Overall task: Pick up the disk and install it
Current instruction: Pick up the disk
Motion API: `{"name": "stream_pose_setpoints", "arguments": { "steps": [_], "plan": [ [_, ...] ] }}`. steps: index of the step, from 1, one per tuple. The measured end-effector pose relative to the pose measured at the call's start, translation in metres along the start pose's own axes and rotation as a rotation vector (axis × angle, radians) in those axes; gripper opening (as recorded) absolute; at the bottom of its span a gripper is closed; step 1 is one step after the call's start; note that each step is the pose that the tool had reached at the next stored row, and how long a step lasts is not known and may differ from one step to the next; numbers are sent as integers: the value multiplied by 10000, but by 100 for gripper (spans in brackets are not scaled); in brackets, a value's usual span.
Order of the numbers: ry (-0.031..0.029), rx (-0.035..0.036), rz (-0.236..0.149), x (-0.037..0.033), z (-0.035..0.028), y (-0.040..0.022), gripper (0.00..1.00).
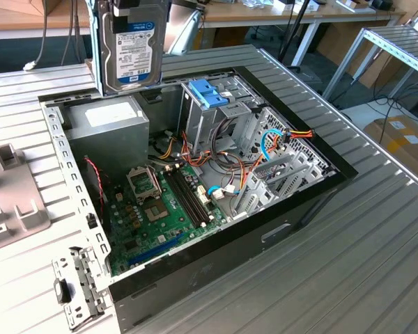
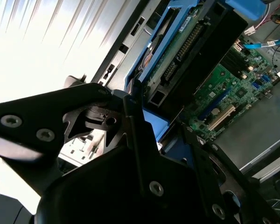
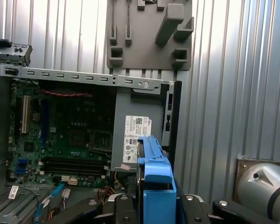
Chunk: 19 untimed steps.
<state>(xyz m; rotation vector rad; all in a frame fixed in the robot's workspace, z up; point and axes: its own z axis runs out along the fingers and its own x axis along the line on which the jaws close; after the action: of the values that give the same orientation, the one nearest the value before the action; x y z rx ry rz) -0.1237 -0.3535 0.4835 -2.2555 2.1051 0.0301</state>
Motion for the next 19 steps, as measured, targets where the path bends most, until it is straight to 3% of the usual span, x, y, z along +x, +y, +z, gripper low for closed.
{"name": "stream_pose_setpoints", "arguments": {
  "steps": [19],
  "plan": [
    [-1,1,0,191,-1,-62,37]
  ]
}}
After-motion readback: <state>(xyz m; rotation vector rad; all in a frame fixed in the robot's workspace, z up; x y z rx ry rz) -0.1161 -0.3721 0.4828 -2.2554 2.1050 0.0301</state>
